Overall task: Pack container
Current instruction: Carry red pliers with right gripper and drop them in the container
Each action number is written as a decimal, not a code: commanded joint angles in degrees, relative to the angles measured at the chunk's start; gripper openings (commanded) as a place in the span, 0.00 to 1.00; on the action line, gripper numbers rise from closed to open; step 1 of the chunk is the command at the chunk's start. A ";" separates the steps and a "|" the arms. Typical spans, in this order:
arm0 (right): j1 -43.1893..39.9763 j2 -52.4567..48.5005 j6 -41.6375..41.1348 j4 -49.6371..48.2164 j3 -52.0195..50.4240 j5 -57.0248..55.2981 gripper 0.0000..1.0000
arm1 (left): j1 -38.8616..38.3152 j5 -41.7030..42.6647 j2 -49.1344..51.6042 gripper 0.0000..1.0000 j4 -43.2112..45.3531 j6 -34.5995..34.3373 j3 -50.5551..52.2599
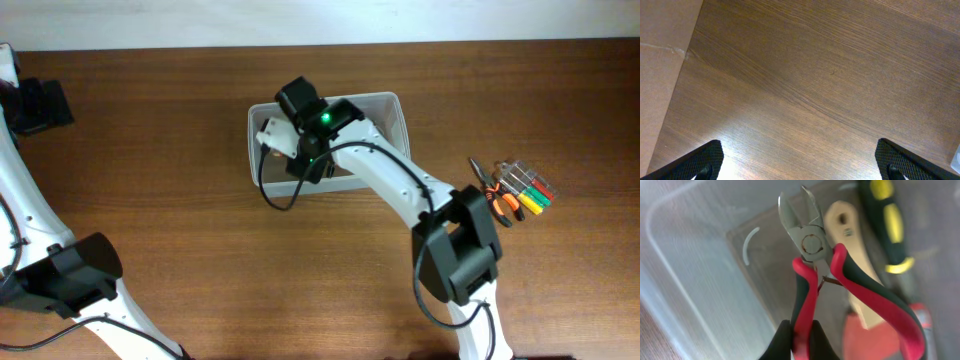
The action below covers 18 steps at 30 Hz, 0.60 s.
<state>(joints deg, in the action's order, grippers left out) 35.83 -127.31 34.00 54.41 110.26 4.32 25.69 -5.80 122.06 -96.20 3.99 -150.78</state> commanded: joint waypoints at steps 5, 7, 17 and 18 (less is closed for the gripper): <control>2.36 1.53 0.81 0.81 0.90 1.05 0.55 | 0.26 0.46 0.57 0.99 0.11 -0.55 -0.11; 2.01 2.82 -3.04 1.92 2.05 -2.60 0.61 | 0.26 0.46 0.57 0.99 0.11 -0.55 -0.11; -11.13 13.16 -22.53 16.48 12.87 -20.04 0.69 | 0.26 0.46 0.57 0.99 0.11 -0.55 -0.11; -13.90 14.34 -24.92 17.59 13.49 -20.02 0.72 | 0.26 0.46 0.57 0.99 0.11 -0.55 -0.11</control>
<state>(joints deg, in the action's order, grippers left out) 29.28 -120.01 18.48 70.13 119.90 -9.78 25.69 -5.80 122.06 -96.23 3.99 -150.78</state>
